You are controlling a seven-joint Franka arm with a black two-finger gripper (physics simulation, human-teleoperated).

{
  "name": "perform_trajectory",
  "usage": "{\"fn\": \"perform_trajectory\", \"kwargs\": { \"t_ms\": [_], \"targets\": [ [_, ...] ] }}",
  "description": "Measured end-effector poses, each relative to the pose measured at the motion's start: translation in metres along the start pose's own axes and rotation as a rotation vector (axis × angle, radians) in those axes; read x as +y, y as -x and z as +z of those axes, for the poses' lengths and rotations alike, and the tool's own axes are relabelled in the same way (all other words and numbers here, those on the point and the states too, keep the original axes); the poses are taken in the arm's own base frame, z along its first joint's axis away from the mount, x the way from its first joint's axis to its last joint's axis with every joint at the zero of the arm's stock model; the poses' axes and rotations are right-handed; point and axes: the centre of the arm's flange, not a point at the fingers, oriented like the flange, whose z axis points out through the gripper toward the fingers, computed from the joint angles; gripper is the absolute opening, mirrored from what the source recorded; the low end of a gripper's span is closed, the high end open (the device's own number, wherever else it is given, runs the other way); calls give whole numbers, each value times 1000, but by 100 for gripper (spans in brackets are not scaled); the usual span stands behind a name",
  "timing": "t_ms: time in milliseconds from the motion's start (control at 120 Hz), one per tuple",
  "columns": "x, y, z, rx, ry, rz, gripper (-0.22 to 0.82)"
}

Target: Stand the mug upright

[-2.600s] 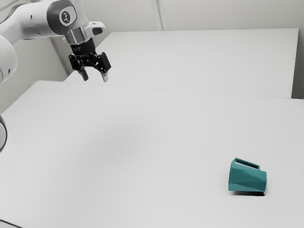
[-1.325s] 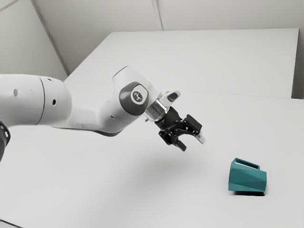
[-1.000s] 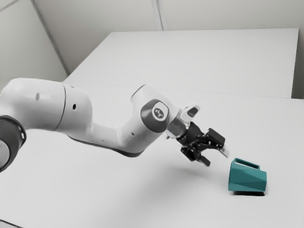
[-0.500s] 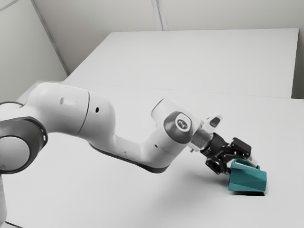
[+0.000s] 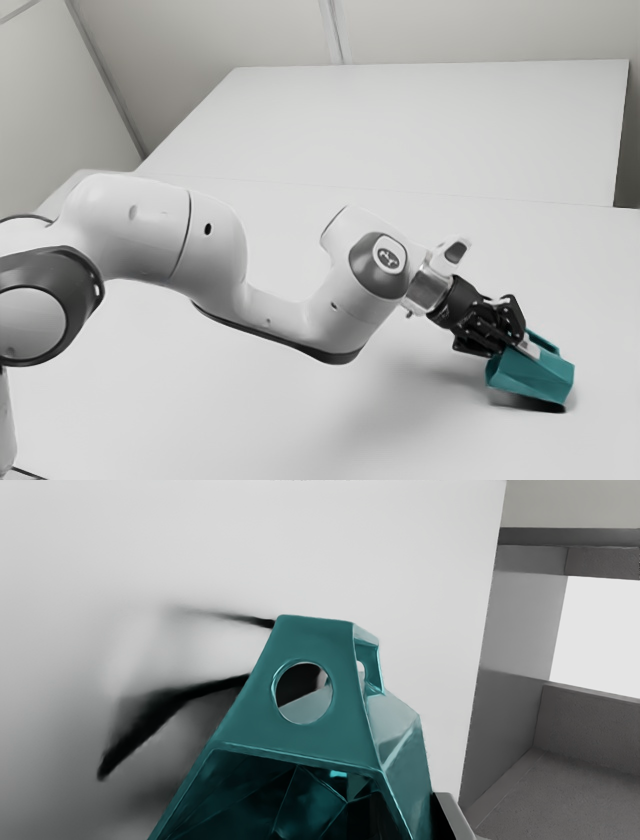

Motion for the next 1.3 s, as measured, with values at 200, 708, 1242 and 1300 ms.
{"fn": "perform_trajectory", "kwargs": {
  "t_ms": [200,708,1242,1300],
  "targets": [
    [35,11,-33,45,2,66,-15],
    [1,-40,-195,70,-404,289,-17],
    [-91,-64,-318,-30,-805,251,-17],
    [-91,-61,-315,-49,-853,268,-18]
  ]
}}
